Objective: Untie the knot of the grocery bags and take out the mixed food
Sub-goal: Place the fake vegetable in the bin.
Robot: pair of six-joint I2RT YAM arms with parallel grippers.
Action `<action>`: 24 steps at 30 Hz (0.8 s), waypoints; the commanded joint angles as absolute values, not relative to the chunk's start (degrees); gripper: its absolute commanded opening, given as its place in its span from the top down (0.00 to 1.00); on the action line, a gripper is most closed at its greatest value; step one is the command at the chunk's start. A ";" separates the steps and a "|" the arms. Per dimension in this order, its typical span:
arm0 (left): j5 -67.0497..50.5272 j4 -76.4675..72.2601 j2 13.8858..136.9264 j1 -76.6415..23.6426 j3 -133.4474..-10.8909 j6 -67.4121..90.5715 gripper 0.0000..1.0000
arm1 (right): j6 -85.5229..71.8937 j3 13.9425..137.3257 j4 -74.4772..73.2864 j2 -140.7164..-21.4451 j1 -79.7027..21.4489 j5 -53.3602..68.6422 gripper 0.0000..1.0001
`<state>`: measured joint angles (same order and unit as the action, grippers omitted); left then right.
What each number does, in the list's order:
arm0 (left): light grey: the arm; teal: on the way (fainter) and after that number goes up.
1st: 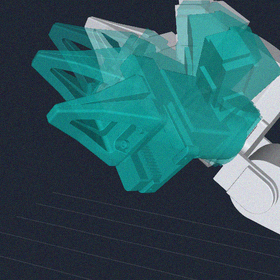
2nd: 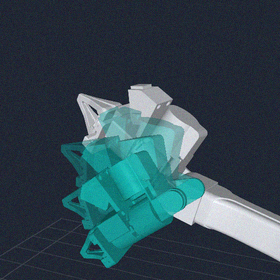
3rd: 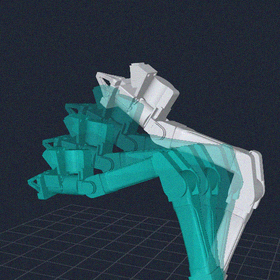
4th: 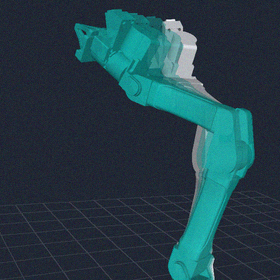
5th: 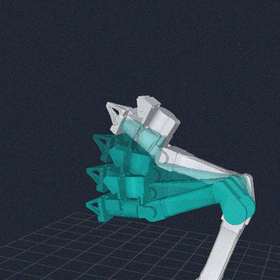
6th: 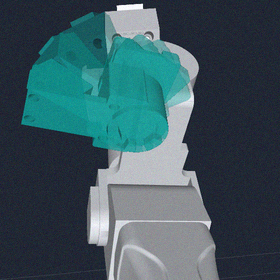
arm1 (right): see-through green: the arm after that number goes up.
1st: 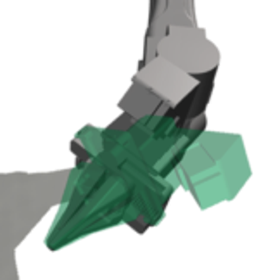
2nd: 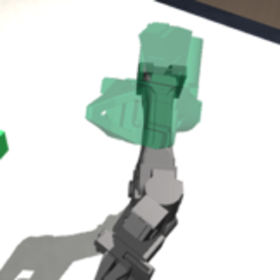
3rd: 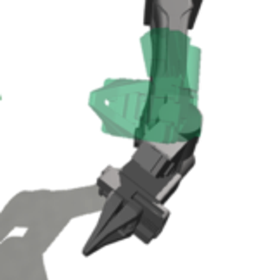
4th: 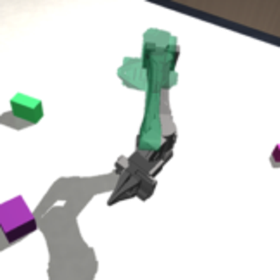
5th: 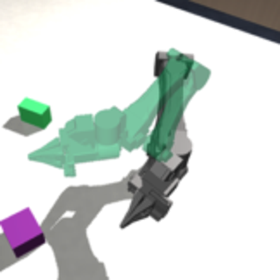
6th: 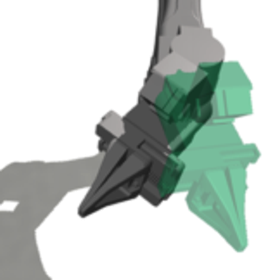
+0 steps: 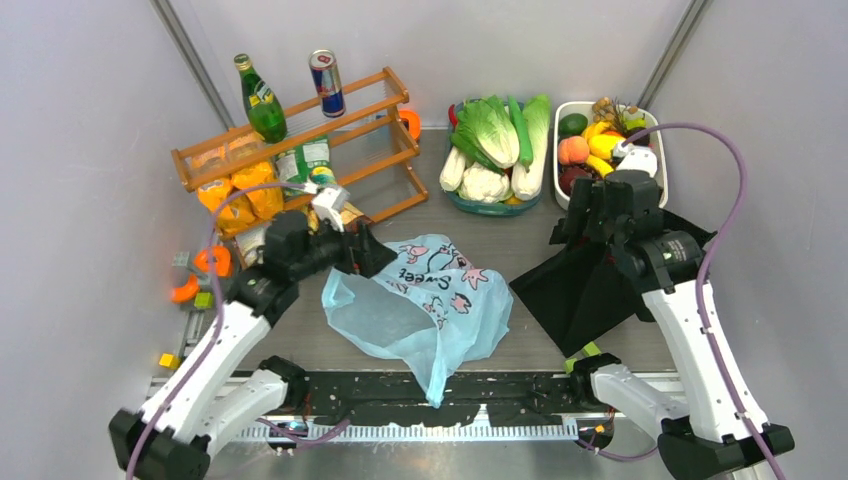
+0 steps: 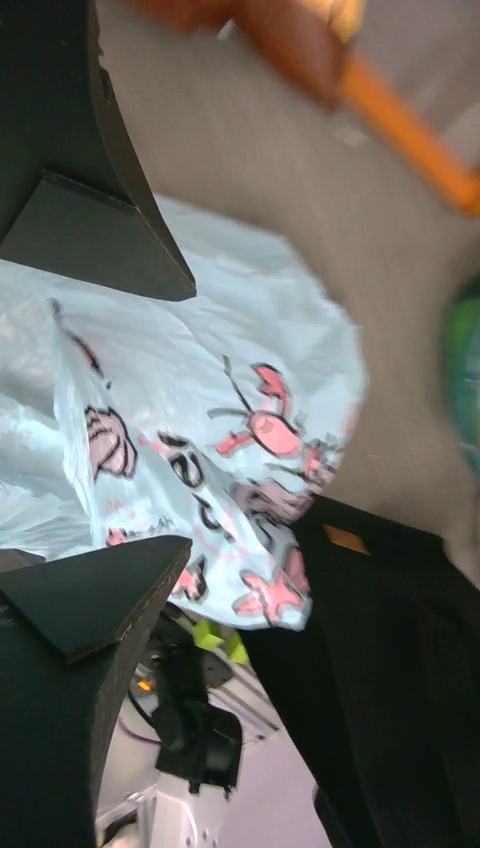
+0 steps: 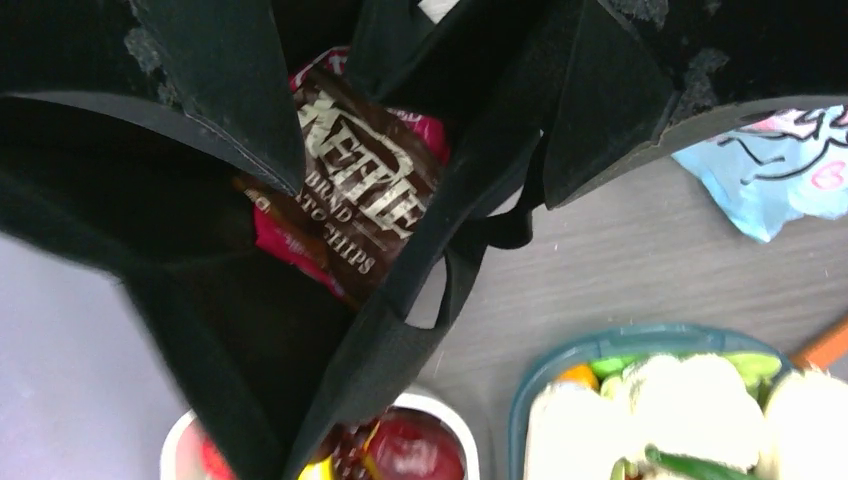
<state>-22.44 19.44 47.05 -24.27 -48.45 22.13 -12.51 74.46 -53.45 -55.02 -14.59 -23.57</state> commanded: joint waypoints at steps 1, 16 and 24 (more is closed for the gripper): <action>-24.00 6.34 54.07 -27.48 -39.85 32.29 0.15 | -15.04 67.29 -45.18 -54.41 -14.33 -17.20 0.04; -9.11 -5.99 78.85 -39.95 -34.64 27.27 0.59 | -18.16 57.21 -31.09 -54.67 -20.00 7.50 0.92; -3.33 -3.68 75.14 -40.25 -34.46 25.43 0.58 | -22.83 63.15 -41.68 -52.55 -35.91 -10.12 0.95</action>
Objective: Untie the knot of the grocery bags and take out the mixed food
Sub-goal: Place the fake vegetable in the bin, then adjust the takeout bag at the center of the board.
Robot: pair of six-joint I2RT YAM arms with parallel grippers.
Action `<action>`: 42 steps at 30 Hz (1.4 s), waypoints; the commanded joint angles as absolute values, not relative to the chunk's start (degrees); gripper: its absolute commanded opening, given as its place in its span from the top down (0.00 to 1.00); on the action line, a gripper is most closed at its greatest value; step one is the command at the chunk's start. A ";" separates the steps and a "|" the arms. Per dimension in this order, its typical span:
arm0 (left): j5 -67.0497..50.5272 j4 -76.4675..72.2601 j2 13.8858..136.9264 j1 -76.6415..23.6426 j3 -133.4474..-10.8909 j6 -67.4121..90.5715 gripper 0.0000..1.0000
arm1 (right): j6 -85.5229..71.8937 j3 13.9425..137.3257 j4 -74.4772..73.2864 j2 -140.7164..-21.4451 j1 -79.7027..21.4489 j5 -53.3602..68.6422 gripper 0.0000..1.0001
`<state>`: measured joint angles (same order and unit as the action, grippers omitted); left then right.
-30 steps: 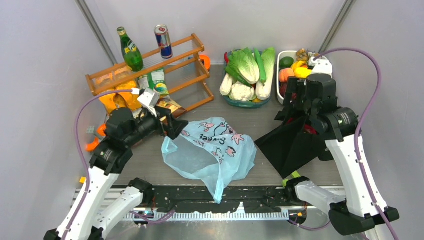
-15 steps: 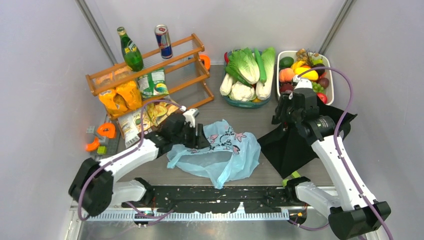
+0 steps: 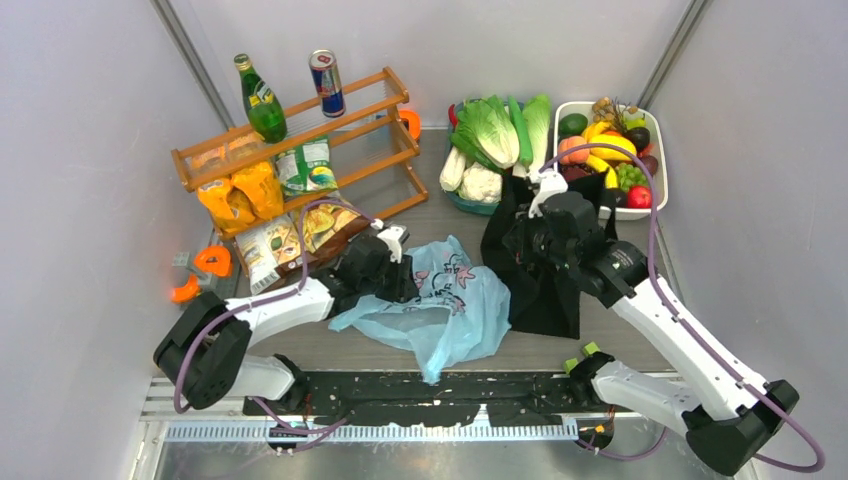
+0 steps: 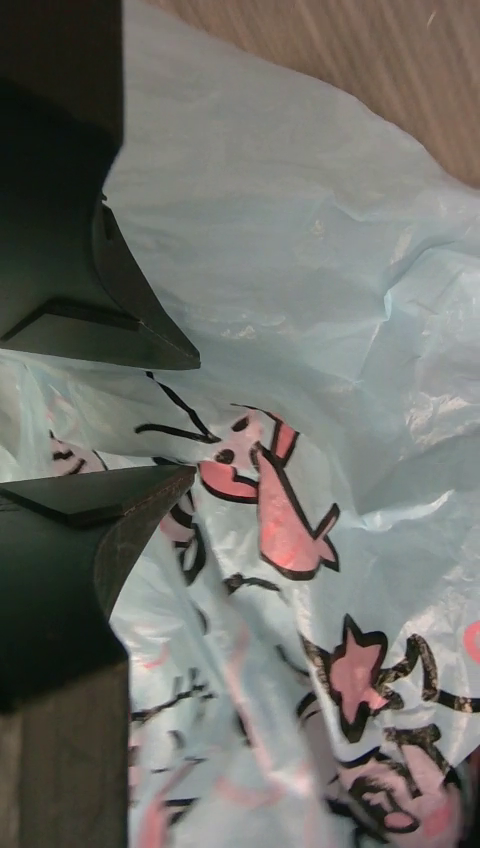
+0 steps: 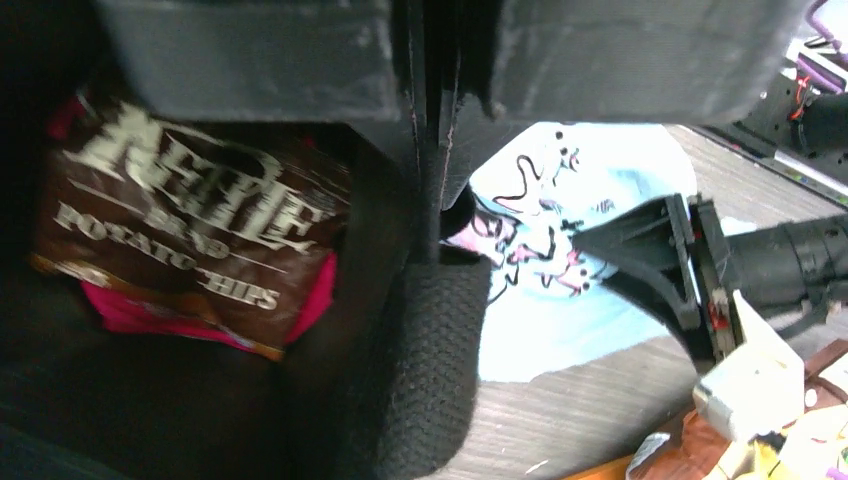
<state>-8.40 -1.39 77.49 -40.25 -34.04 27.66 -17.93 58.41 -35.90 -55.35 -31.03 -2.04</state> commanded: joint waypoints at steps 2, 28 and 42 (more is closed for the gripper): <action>-2.43 -2.96 75.08 -40.25 -34.67 25.40 0.58 | -24.38 63.36 -43.96 -51.27 -37.24 -13.55 0.95; 16.11 19.50 51.11 -40.08 -43.09 18.42 0.04 | -14.20 63.17 -3.78 -67.23 -59.94 -7.53 0.95; 14.42 33.10 38.90 -40.08 -55.64 22.04 0.02 | -9.03 76.20 -20.12 -65.56 -56.05 -13.37 0.05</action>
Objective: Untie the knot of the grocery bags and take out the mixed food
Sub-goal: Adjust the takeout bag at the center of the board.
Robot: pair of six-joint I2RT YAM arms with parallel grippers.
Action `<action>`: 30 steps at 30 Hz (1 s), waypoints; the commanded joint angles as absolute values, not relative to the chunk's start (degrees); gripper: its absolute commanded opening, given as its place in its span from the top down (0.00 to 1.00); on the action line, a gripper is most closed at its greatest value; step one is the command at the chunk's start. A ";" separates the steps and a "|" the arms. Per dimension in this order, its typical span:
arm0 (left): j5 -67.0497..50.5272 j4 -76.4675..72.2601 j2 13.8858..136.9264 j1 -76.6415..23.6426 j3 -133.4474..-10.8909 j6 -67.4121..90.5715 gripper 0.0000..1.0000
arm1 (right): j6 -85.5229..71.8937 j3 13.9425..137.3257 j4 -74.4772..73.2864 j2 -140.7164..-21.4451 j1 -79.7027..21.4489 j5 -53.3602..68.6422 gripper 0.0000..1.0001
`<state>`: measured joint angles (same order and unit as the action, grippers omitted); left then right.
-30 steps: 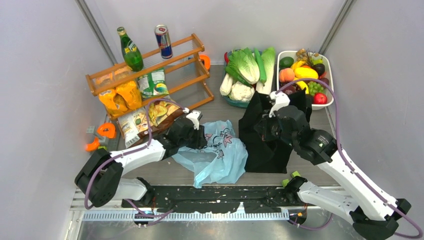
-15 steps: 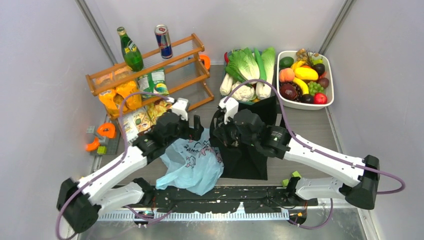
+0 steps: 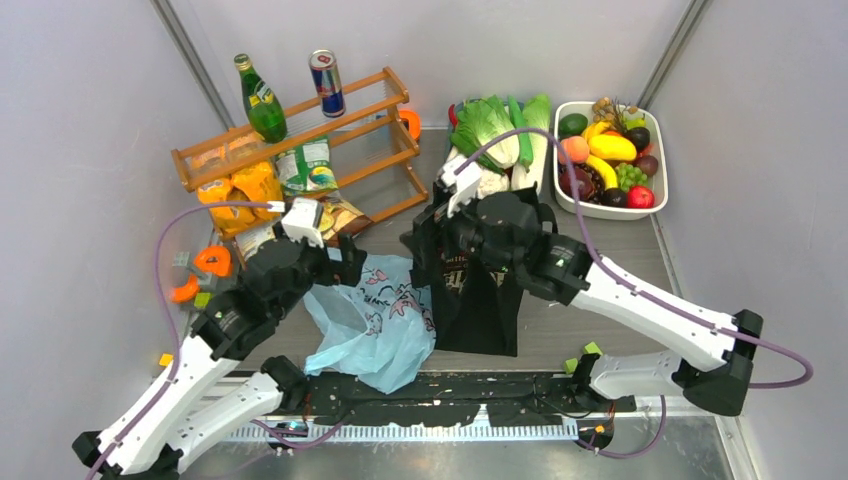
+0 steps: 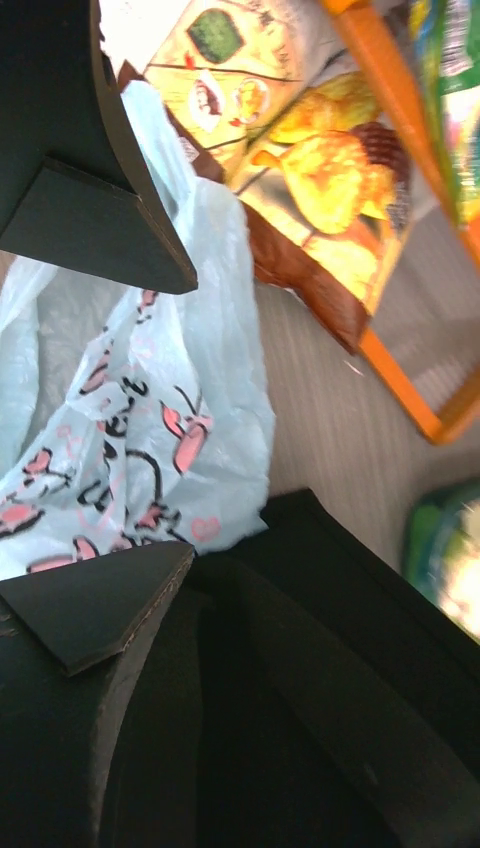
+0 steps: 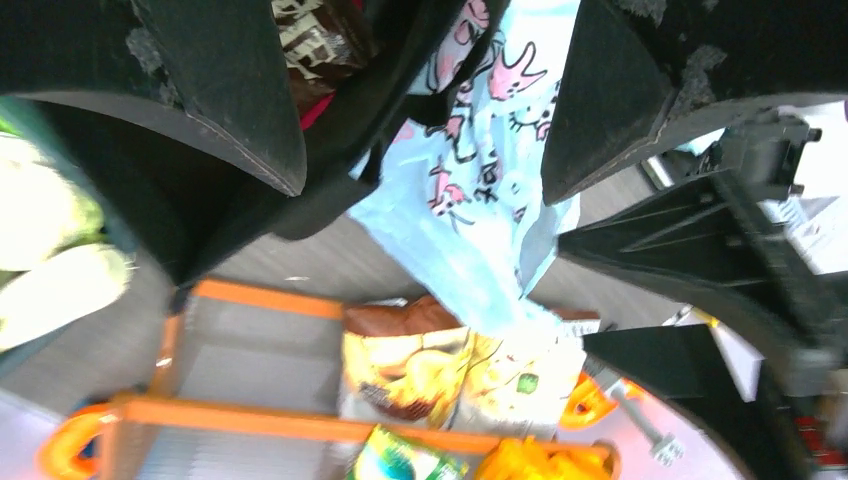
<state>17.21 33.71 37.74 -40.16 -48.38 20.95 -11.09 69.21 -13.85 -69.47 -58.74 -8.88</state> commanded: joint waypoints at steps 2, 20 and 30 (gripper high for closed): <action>10.50 32.08 41.62 -40.08 -59.19 22.50 0.03 | -8.82 78.38 -24.91 -64.17 -53.64 -15.07 0.04; -6.28 24.76 69.29 -44.30 -74.72 27.70 0.01 | -13.15 69.05 -45.10 -56.86 -37.03 -23.97 0.04; -4.00 25.72 73.53 -45.09 -73.68 25.60 0.68 | -10.23 67.78 -37.20 -56.31 -35.20 -17.90 0.86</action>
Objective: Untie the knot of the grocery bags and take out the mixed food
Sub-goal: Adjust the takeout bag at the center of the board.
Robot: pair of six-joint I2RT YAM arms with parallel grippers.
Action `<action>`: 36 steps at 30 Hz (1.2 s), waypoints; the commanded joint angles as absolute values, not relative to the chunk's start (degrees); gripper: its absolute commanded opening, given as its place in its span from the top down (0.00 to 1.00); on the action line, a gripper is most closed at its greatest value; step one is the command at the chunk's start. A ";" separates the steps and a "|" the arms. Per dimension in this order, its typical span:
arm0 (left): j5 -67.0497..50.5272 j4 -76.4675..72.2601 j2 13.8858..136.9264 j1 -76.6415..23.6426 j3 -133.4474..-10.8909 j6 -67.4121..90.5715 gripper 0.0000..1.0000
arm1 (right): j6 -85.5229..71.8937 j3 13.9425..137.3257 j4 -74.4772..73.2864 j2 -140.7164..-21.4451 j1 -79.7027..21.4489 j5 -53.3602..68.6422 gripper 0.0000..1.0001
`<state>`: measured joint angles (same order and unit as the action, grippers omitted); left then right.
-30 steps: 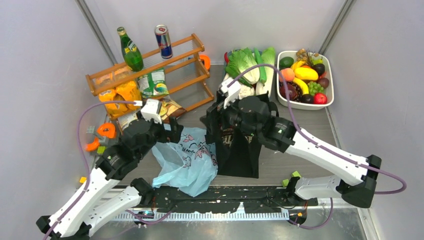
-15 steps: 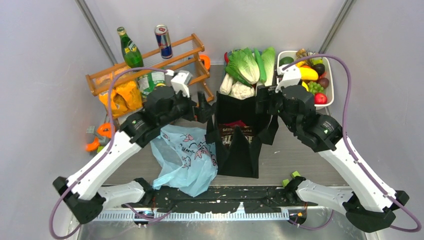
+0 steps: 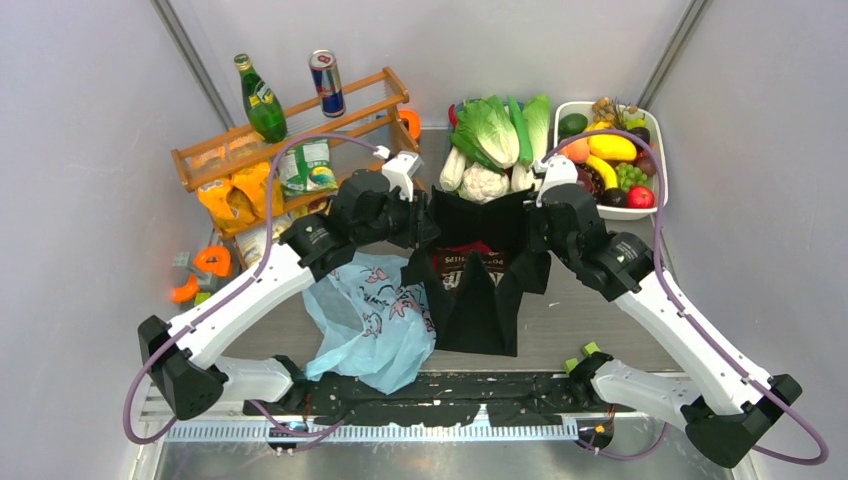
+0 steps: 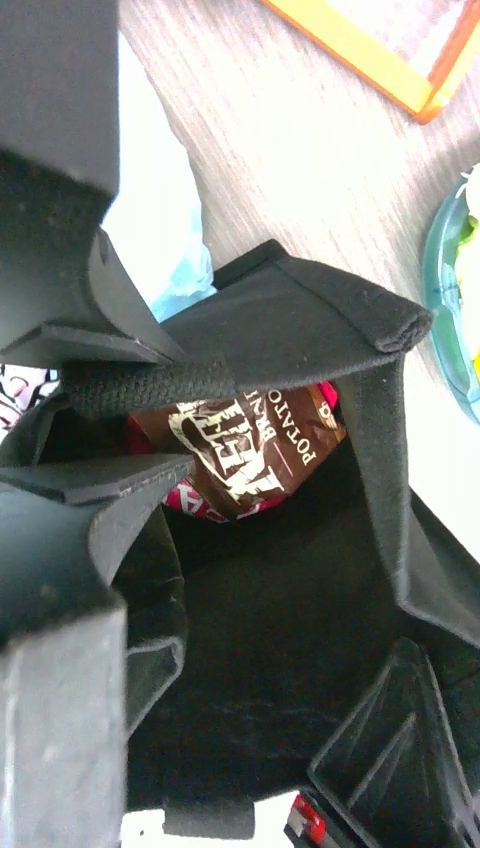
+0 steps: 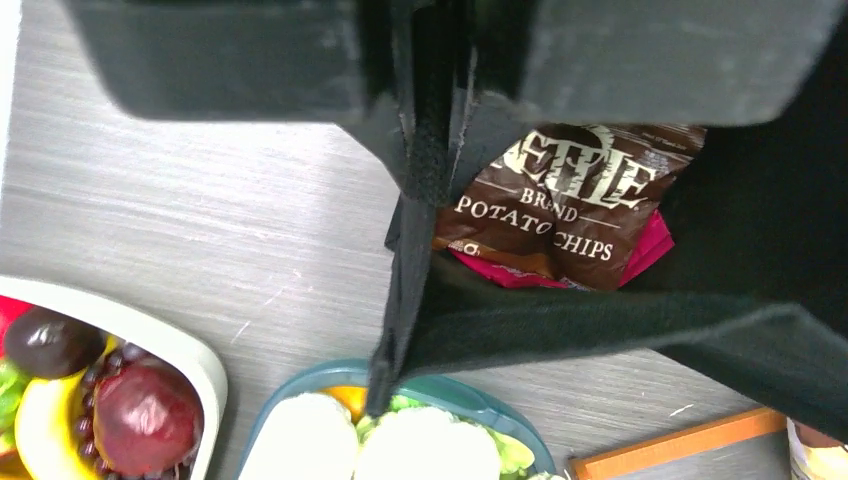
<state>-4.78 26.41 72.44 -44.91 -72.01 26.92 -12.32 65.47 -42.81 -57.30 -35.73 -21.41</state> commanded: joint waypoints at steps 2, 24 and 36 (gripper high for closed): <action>-3.85 25.52 73.21 -45.15 -73.38 25.26 0.86 | -7.96 69.92 -34.17 -56.17 -35.24 -15.04 0.94; 8.85 25.41 31.97 -45.16 -50.37 11.13 0.08 | 10.59 71.60 -18.06 -62.49 -39.04 23.57 0.95; -7.40 26.08 39.54 -45.18 -56.65 6.82 0.01 | 1.38 60.82 -10.67 -64.47 -53.53 13.66 0.95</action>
<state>-2.31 25.96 36.67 -45.04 -55.46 8.75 6.63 63.35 -18.33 -64.86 -50.17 16.08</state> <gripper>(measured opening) 0.994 0.101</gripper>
